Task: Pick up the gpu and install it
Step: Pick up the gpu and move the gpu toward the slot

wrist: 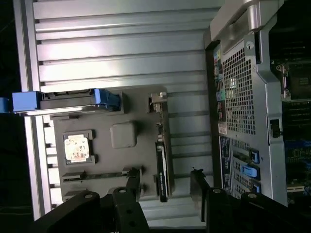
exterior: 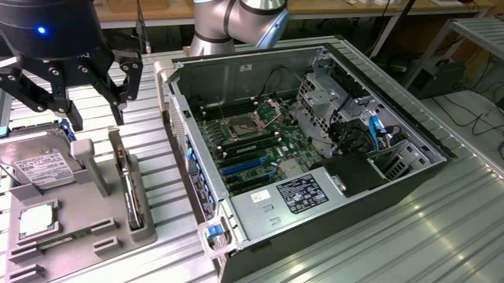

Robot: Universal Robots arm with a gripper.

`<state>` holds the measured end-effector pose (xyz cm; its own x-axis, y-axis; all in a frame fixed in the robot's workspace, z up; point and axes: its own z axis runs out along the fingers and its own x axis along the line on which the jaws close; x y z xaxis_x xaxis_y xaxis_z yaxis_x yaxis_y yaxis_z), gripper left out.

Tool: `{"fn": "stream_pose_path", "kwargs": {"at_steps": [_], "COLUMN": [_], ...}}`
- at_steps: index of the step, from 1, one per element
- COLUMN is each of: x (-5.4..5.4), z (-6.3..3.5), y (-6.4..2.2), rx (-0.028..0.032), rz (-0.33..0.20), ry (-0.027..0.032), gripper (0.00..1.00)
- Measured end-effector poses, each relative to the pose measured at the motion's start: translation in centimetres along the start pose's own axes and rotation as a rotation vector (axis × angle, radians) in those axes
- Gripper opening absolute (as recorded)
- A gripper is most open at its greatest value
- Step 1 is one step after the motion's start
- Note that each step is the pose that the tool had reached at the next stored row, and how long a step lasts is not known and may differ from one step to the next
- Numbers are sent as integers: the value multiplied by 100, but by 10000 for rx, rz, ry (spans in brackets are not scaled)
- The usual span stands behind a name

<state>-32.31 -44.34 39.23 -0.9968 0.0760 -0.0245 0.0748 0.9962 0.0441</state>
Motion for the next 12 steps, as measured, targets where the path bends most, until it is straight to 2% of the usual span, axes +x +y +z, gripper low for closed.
{"fn": "stream_pose_path", "kwargs": {"at_steps": [2,3,10,12], "x": [-6,-7,-4,-5], "z": [3,9,101,131], "y": [-77,-88,-94,-108], "rx": [0,-2,-21,-24], "rz": [-11,-65,-1065,-1214], "ry": [1,4,104,156], "gripper": [54,54,54,54]}}
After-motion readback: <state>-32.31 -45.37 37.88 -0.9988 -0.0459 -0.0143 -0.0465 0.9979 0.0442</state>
